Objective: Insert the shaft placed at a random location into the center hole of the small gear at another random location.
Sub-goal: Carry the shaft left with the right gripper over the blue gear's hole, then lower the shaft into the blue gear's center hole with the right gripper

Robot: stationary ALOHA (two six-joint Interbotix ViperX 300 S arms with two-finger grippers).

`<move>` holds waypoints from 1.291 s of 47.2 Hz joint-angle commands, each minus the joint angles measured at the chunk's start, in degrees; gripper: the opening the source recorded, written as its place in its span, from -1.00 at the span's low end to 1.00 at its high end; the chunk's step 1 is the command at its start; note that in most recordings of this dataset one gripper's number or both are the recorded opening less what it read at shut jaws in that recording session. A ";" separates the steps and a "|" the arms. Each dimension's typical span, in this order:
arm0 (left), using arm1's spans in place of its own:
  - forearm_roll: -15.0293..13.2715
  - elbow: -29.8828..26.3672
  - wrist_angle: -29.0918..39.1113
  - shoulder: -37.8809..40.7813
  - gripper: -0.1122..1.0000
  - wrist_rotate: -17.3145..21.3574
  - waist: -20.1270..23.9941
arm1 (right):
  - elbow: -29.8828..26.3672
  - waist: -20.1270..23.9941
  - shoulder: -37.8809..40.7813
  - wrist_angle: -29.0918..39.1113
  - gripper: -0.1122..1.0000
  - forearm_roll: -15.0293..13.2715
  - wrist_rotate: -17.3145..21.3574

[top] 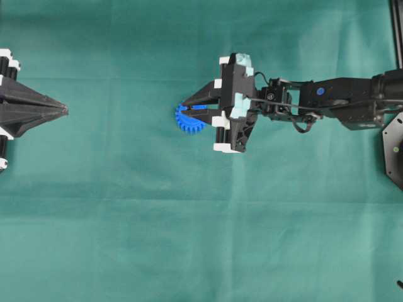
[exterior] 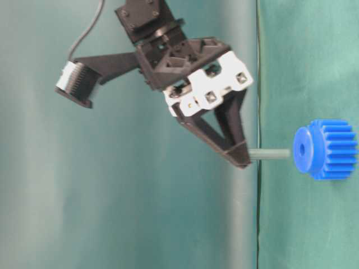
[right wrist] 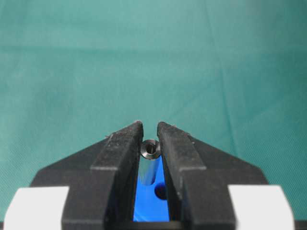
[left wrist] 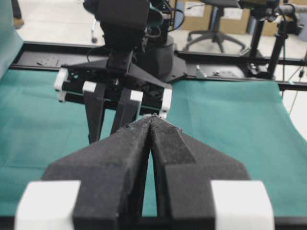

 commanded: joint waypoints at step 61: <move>-0.09 -0.62 -0.26 0.26 -0.81 -0.70 0.00 | -0.97 -0.18 -4.66 -1.41 -0.32 -0.18 -1.23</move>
